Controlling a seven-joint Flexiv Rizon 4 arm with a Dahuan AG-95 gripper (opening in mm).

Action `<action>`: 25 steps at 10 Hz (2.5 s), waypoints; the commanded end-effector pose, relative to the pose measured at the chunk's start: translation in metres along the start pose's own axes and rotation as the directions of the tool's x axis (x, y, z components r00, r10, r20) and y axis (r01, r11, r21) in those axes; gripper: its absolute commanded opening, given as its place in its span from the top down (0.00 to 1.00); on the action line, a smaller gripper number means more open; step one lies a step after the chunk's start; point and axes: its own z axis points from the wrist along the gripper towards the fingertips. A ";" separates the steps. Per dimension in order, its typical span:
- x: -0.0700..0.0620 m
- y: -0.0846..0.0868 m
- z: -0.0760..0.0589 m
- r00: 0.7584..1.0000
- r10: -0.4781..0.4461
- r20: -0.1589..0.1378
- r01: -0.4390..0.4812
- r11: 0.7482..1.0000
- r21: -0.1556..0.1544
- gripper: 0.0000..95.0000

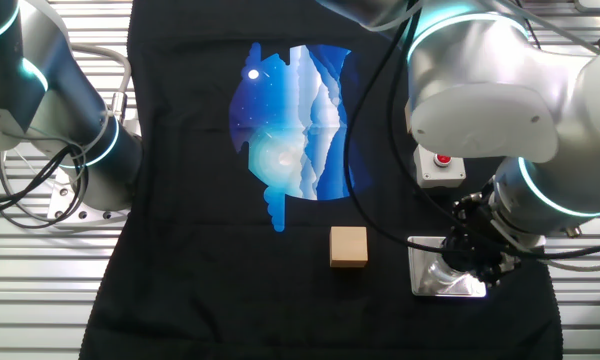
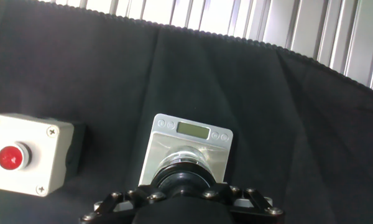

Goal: Screw the lid onto the jar

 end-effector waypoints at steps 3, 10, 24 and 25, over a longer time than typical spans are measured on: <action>0.001 0.001 0.000 1.000 0.010 0.015 -0.010 1.000 0.000 1.00; 0.001 0.001 0.000 0.999 -0.020 0.032 0.020 1.000 -0.003 0.20; -0.007 0.004 -0.004 0.999 -0.034 0.025 0.034 0.999 0.005 0.20; -0.008 0.004 -0.005 0.999 -0.035 0.025 0.035 0.999 0.005 0.20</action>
